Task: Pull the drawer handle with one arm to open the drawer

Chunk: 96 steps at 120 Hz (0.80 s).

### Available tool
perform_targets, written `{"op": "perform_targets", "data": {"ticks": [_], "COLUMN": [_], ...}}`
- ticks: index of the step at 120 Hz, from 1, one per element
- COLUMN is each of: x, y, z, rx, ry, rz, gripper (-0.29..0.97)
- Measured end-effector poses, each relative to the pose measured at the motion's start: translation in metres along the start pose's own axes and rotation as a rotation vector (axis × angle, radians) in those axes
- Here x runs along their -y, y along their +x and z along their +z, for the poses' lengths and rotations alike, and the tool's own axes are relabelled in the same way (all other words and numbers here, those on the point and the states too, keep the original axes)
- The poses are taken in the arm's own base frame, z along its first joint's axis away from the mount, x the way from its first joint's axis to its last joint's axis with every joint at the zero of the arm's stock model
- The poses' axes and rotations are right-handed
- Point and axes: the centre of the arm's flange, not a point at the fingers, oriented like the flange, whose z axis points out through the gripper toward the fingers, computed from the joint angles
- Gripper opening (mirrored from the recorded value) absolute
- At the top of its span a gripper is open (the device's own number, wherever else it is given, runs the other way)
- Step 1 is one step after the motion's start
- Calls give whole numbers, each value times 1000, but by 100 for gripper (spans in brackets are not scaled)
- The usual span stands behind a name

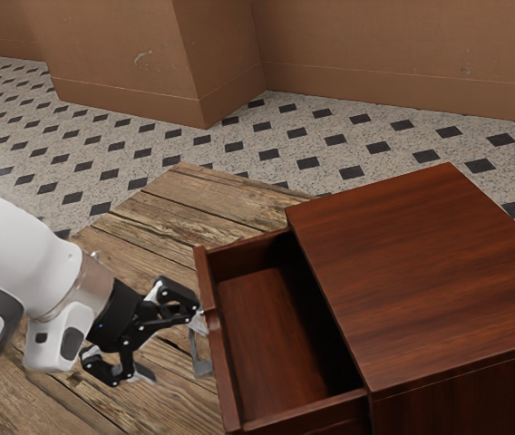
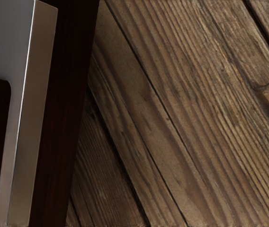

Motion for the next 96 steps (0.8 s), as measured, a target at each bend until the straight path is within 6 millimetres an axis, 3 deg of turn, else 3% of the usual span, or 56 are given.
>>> {"op": "perform_targets", "data": {"ticks": [96], "x": [-28], "y": [-12], "z": [-14], "rx": [11], "ry": [12], "rz": [-20], "gripper": [67]}}
